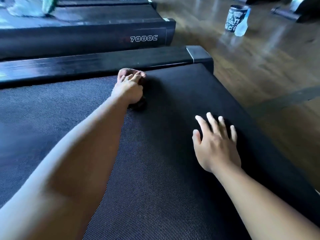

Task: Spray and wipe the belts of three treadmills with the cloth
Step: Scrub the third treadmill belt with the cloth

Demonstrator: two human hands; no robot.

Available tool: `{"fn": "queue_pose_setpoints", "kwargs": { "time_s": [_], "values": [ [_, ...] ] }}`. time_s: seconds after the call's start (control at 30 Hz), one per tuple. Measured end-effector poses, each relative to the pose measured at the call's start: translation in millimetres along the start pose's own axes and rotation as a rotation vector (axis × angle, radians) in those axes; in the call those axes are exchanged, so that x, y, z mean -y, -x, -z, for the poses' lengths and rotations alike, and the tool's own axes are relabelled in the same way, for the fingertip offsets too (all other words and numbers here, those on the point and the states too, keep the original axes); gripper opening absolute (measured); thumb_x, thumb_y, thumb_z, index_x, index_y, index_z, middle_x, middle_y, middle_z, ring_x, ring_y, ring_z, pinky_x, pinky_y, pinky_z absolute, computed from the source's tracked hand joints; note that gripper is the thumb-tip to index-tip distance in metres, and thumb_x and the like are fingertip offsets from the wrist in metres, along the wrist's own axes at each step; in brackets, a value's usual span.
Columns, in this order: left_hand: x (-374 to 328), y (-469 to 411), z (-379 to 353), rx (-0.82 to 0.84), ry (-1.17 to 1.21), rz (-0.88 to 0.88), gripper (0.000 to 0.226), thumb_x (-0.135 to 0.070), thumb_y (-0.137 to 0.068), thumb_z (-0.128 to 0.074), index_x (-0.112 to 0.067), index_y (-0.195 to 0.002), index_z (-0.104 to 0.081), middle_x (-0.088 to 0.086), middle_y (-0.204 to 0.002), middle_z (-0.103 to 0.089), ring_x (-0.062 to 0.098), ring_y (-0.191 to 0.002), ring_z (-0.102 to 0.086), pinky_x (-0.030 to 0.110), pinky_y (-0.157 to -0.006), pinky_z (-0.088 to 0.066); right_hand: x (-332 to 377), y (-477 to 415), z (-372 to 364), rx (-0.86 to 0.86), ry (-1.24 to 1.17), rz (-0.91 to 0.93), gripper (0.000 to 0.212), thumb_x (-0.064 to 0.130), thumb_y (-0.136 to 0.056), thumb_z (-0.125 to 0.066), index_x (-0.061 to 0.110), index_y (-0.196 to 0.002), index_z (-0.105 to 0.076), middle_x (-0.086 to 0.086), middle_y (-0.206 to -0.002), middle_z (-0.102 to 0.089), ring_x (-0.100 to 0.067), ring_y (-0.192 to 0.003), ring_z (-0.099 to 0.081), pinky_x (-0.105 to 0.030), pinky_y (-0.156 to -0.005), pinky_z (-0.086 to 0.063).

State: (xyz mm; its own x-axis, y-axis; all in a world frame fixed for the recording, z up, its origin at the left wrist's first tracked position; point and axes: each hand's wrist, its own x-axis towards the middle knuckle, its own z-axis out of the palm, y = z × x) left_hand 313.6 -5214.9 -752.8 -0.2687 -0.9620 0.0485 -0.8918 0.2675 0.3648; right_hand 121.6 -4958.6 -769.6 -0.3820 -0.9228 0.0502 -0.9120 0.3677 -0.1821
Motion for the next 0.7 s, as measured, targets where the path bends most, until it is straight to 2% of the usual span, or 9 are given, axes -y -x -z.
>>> {"fn": "queue_pose_setpoints", "kwargs": {
  "time_s": [0.07,0.2,0.33,0.43,0.5,0.6,0.7],
  "values": [
    [-32,8,-15,0.042,-0.029,-0.140,0.061,-0.037,-0.094,-0.042,-0.033,-0.154,-0.030,-0.002,-0.162,-0.028,0.025,-0.151,-0.018,0.039,-0.124,-0.014,0,0,1,0.007,-0.014,-0.005,0.052,0.047,-0.101,-0.023,0.041,-0.153,-0.019,0.007,-0.166,-0.007,-0.023,-0.152,-0.002,-0.050,-0.122,0.000],
    [-75,50,-27,0.024,-0.024,-0.363,0.054,-0.029,-0.098,-0.050,-0.024,-0.151,-0.039,0.002,-0.158,-0.036,0.024,-0.148,-0.023,0.033,-0.123,-0.011,0,-1,3,0.011,-0.024,-0.011,0.052,0.047,-0.101,-0.026,0.041,-0.152,-0.021,0.008,-0.165,-0.008,-0.022,-0.152,-0.002,-0.049,-0.122,0.000],
    [-56,109,-24,0.073,0.023,-0.460,0.057,-0.042,-0.095,-0.047,-0.032,-0.151,-0.039,0.000,-0.160,-0.033,0.020,-0.152,-0.019,0.038,-0.124,-0.015,0,1,5,0.006,-0.027,-0.002,0.052,0.046,-0.101,-0.027,0.040,-0.152,-0.023,0.007,-0.165,-0.009,-0.023,-0.152,-0.003,-0.049,-0.121,-0.001],
    [-15,144,-6,0.093,0.036,-0.430,0.068,-0.056,-0.086,-0.032,-0.032,-0.149,-0.043,-0.001,-0.159,-0.035,0.018,-0.152,-0.020,0.041,-0.124,-0.019,-1,1,3,-0.006,-0.030,0.007,0.051,0.046,-0.101,-0.027,0.040,-0.152,-0.023,0.006,-0.165,-0.010,-0.024,-0.152,-0.005,-0.050,-0.121,-0.001],
    [14,153,9,0.065,0.043,-0.376,0.070,-0.055,-0.085,-0.034,-0.025,-0.147,-0.047,0.005,-0.157,-0.039,0.019,-0.151,-0.024,0.038,-0.124,-0.017,-1,1,2,-0.015,-0.022,0.010,0.051,0.046,-0.101,-0.027,0.040,-0.152,-0.023,0.005,-0.165,-0.011,-0.025,-0.152,-0.006,-0.051,-0.121,-0.002],
    [53,135,25,-0.008,0.027,-0.209,0.057,-0.041,-0.094,-0.050,-0.021,-0.147,-0.047,0.008,-0.157,-0.038,0.020,-0.149,-0.026,0.029,-0.122,-0.012,-1,1,2,-0.015,-0.018,0.007,0.052,0.047,-0.101,-0.026,0.039,-0.152,-0.023,0.005,-0.165,-0.011,-0.026,-0.152,-0.006,-0.052,-0.121,-0.003],
    [59,99,25,-0.069,0.007,-0.056,0.054,-0.027,-0.098,-0.056,-0.023,-0.150,-0.042,0.002,-0.160,-0.034,0.020,-0.150,-0.022,0.035,-0.122,-0.016,-1,2,2,-0.023,-0.011,0.014,0.052,0.047,-0.101,-0.026,0.038,-0.152,-0.023,0.004,-0.165,-0.012,-0.026,-0.151,-0.007,-0.052,-0.121,-0.003]
  ]
}}
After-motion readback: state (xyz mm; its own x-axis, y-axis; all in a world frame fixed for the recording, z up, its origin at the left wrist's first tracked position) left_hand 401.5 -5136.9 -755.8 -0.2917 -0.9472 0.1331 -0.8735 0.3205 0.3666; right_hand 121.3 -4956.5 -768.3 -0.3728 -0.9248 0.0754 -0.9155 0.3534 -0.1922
